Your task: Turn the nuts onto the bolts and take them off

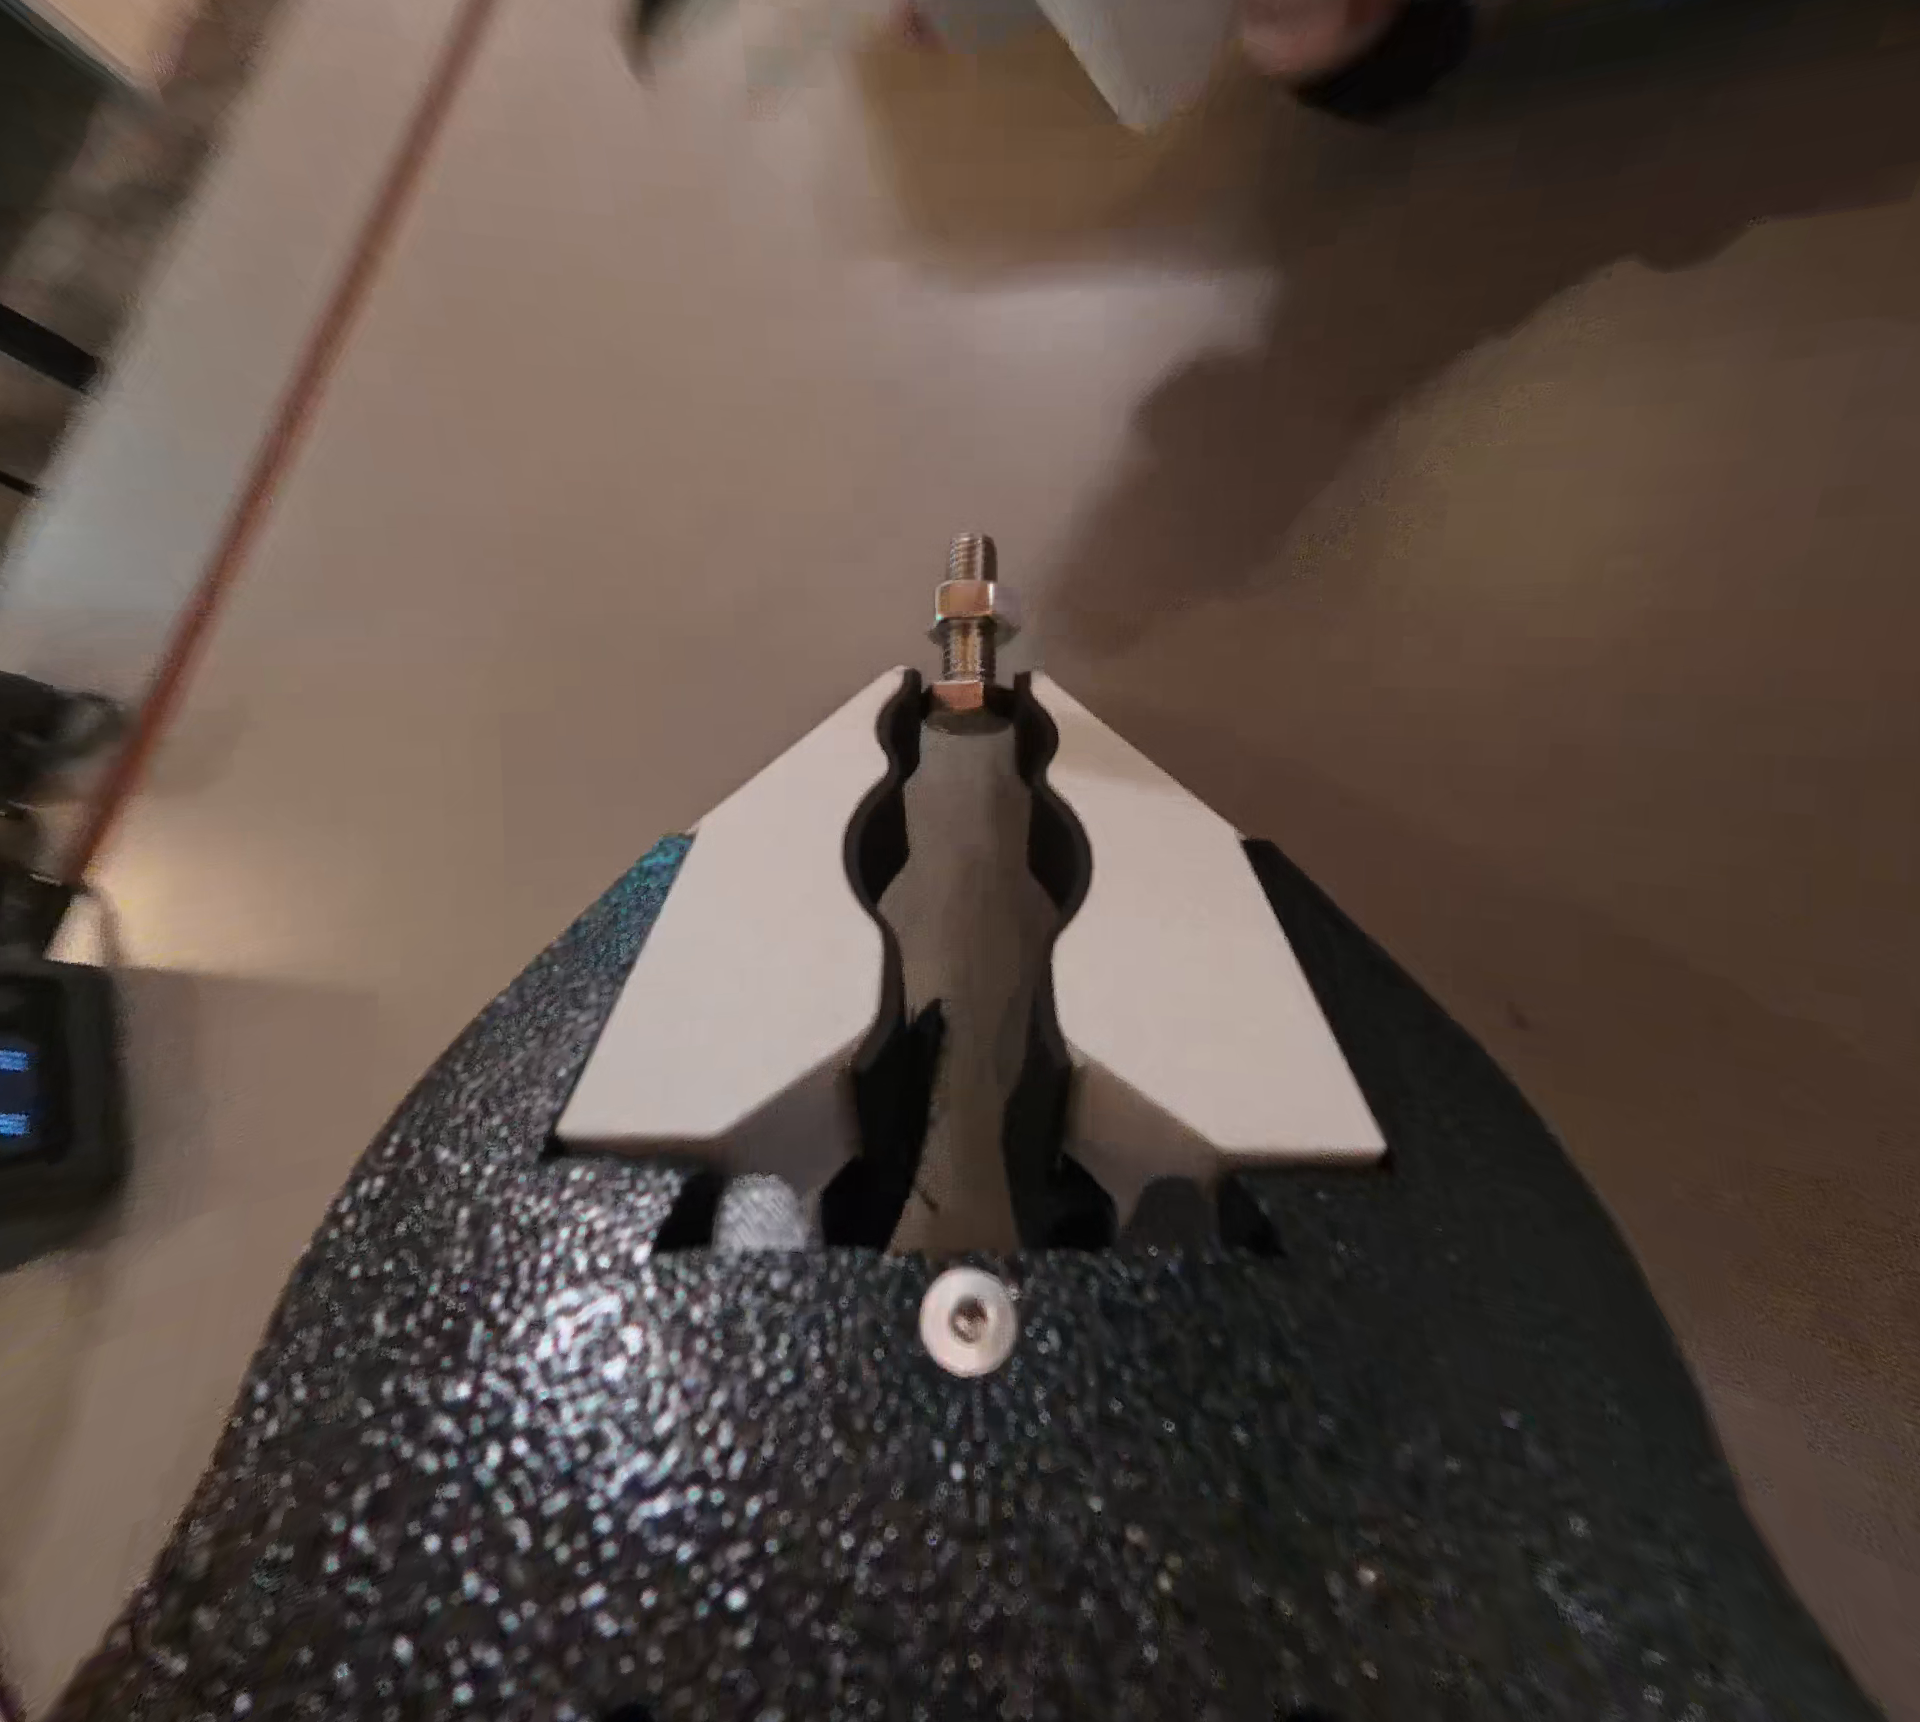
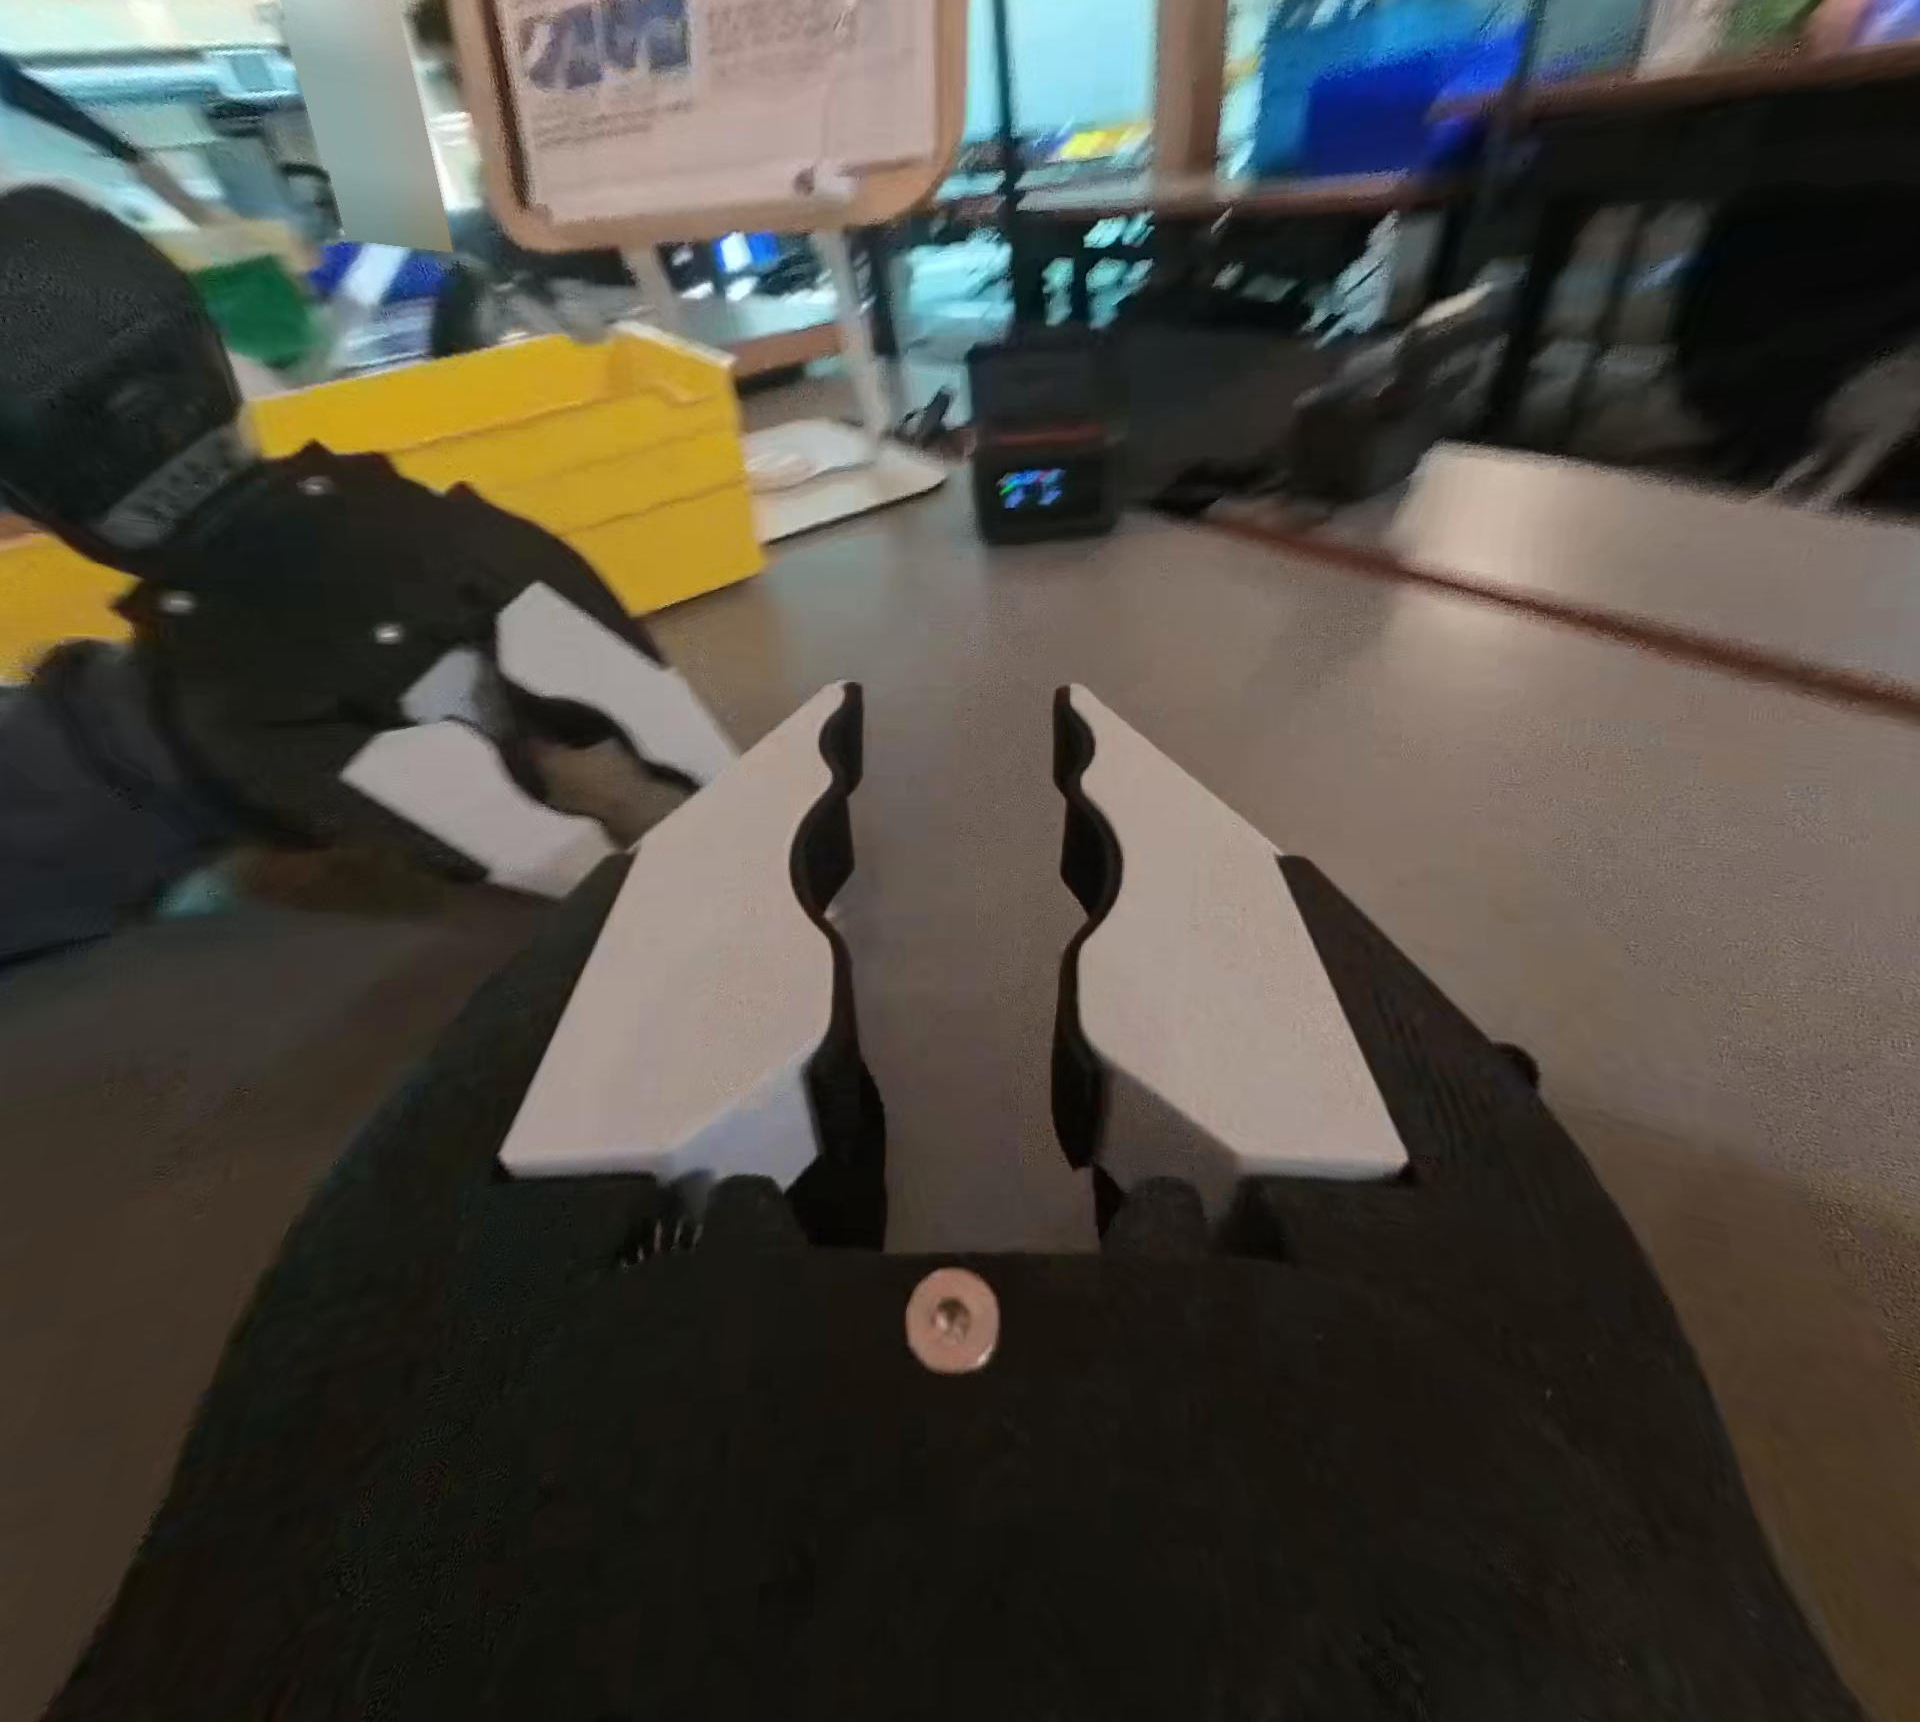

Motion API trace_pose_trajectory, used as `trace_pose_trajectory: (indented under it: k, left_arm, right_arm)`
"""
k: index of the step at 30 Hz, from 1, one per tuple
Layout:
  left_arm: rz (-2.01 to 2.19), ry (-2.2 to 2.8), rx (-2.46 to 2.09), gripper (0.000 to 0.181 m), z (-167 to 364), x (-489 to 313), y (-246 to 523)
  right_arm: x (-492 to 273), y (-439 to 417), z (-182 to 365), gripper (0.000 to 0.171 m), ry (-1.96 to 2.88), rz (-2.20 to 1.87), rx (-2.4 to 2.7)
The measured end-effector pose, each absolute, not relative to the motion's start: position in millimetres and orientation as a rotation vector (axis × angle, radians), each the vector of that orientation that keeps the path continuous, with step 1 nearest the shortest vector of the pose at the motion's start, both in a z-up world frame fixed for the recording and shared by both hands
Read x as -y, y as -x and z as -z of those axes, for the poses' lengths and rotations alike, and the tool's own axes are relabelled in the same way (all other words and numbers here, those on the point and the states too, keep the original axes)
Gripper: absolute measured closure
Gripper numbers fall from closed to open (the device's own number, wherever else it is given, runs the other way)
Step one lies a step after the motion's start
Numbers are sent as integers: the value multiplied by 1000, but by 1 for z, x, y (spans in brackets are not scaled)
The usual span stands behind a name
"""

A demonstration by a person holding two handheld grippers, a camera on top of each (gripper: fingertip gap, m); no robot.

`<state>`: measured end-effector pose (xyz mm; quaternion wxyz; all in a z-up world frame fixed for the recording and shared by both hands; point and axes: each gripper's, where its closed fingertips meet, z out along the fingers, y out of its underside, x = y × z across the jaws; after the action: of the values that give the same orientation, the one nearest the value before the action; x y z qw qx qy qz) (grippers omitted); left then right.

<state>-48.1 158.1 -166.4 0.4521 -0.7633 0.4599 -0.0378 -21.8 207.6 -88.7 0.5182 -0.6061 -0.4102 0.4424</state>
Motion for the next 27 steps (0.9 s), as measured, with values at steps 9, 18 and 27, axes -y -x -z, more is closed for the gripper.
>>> trace_pose_trajectory:
  k: [9,18,27]
  left_arm:
    - [-115,1528,-1168,166,147,-163,33]
    - [-192,1382,-1200,166,132,-157,28]
    - [-122,1347,-1187,166,125,-152,24]
  right_arm:
    - [-160,27,121,145,1790,-1513,1164]
    - [-161,24,135,138,1906,-1545,1156]
    - [-145,32,129,155,1851,-1688,1198]
